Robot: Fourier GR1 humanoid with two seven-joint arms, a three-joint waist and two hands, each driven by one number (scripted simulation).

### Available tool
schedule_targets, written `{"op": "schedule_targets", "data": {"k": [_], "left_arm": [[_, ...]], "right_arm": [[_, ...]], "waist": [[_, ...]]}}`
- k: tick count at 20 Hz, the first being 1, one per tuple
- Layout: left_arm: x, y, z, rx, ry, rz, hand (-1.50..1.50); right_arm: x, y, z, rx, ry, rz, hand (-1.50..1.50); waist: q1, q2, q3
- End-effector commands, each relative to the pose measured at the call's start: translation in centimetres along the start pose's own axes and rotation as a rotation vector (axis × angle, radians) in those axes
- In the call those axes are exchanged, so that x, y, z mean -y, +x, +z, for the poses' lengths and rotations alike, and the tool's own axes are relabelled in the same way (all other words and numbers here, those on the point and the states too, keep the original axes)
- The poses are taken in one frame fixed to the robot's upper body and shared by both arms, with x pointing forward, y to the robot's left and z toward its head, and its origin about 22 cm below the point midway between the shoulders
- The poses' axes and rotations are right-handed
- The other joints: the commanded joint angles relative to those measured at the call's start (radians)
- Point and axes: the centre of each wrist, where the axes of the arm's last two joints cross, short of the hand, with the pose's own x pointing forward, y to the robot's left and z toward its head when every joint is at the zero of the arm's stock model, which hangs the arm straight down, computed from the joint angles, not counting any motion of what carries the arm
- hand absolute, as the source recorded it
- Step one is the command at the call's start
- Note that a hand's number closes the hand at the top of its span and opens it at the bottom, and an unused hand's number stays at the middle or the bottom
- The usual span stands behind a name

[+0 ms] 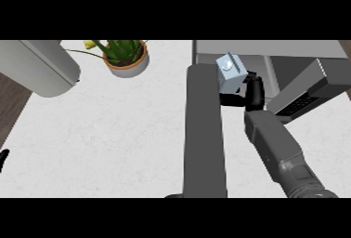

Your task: Pick up the milk, place it into the microwave and close the microwave

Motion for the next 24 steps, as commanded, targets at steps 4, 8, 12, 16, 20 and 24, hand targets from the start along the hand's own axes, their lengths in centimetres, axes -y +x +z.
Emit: {"op": "schedule_targets", "data": {"k": [4, 8, 12, 16, 20, 24], "left_arm": [[-0.1, -0.6, -0.9, -0.001, -0.001, 0.000, -1.50], [-0.5, -1.0, -1.5, -0.005, -0.027, 0.017, -1.50], [0.0, -1.3, -1.2, 0.000, -0.034, 0.017, -1.50], [-0.5, -0.7, -1.5, 0.009, -0.036, 0.002, -1.50], [-0.5, -1.0, -1.6, 0.015, -0.056, 0.012, -1.50], [-0.2, -0.7, -2.4, 0.011, -0.079, 0.013, -1.50]], "right_arm": [[-0.7, 1.7, -2.4, 0.099, -0.022, 0.282, 1.50], [-1.1, 2.6, -3.5, 0.151, -0.038, 0.406, 1.50], [-0.5, 2.4, -3.6, 0.125, -0.115, 0.487, 1.50], [0.6, 2.3, -3.9, 0.092, -0.194, 0.505, 1.50], [2.8, 2.1, -4.6, 0.042, -0.236, 0.507, 1.50], [3.5, 1.9, -4.6, 0.021, -0.279, 0.511, 1.50]], "waist": [[0.018, 0.004, -0.003], [0.030, 0.012, -0.003], [0.040, 0.015, -0.002], [0.050, 0.019, -0.001], [0.058, 0.026, 0.000], [0.070, 0.035, 0.002]]}}
